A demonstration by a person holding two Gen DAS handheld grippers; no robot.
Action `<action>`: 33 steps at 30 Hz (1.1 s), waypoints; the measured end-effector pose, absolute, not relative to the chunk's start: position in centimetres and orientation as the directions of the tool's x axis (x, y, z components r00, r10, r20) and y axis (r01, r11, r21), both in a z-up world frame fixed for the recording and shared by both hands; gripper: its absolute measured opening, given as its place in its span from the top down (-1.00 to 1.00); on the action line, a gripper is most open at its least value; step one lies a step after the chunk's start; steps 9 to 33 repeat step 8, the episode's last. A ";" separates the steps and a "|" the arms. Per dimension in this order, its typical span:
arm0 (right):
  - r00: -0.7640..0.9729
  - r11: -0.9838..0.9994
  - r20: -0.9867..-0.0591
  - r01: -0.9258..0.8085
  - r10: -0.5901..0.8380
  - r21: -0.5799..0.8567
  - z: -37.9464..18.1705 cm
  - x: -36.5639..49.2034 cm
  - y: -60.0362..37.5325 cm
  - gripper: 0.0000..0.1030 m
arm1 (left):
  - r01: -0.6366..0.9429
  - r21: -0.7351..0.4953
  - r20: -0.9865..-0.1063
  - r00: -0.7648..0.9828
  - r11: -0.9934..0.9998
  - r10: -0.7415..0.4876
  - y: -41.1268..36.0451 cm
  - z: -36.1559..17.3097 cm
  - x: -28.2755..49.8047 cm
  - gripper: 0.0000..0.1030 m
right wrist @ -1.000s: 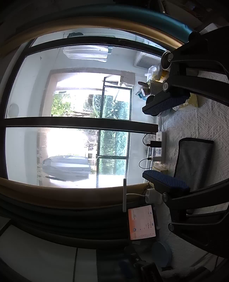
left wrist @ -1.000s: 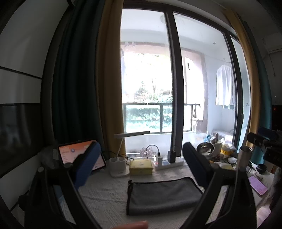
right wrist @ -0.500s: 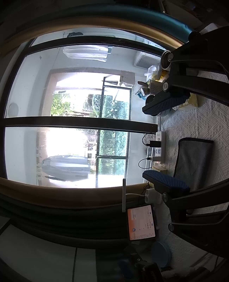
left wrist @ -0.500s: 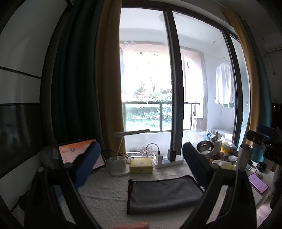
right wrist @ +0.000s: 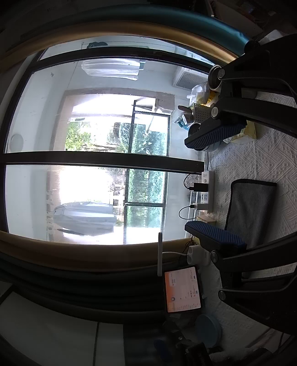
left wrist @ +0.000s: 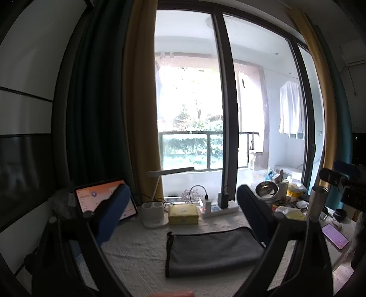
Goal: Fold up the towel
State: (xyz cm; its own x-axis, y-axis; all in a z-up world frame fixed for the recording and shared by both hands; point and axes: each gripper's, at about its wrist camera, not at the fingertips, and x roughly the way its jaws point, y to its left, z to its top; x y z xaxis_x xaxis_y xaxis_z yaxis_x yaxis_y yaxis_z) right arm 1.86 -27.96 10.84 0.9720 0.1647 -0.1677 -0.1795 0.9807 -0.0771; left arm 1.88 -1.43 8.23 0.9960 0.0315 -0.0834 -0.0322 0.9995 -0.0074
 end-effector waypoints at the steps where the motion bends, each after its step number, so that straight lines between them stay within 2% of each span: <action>1: 0.972 0.981 -0.167 -0.179 0.165 -0.077 10.8 1.9 -28.0 -0.34 | -0.032 -0.007 -0.083 0.996 0.999 0.031 -1.4 8.2 1.9 -0.85; 33: 0.971 0.980 -0.170 -0.181 0.166 -0.079 10.8 2.0 -27.9 -0.34 | -0.024 0.011 -0.070 0.997 1.000 0.024 -1.3 8.4 2.1 -0.85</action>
